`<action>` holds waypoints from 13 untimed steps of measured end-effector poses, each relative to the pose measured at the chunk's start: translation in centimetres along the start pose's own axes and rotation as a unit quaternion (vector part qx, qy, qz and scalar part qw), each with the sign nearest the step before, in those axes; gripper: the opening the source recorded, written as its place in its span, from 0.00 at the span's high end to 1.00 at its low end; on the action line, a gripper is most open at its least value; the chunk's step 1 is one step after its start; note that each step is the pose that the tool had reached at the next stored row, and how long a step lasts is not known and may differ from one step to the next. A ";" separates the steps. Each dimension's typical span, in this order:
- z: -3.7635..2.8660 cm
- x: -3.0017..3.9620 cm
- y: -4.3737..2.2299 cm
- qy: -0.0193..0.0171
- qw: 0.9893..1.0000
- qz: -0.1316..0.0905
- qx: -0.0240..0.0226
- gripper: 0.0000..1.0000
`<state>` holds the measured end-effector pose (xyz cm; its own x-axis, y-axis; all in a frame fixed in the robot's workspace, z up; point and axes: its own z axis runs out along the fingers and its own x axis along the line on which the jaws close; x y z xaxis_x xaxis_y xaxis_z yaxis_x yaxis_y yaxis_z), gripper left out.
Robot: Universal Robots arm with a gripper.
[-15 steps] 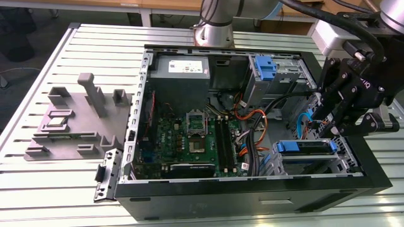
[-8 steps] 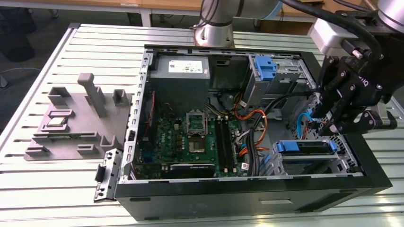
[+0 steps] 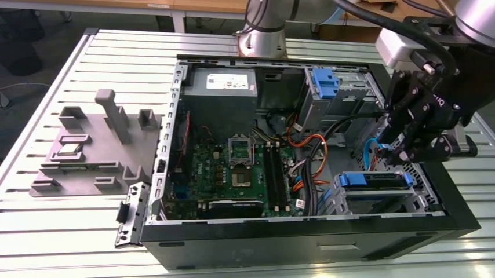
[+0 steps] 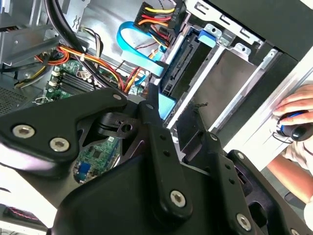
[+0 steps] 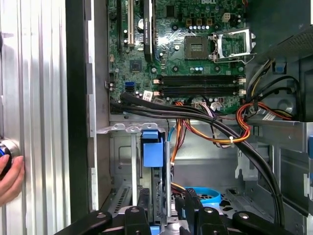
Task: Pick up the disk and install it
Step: 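Insert the first disk wire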
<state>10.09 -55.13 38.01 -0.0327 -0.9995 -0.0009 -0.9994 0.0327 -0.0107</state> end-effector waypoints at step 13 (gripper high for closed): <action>0.26 -0.31 -0.59 0.000 1.000 0.000 0.000 0.58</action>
<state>10.69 -54.84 37.76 -0.0328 -0.9995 -0.0009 -0.9994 0.0328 -0.0107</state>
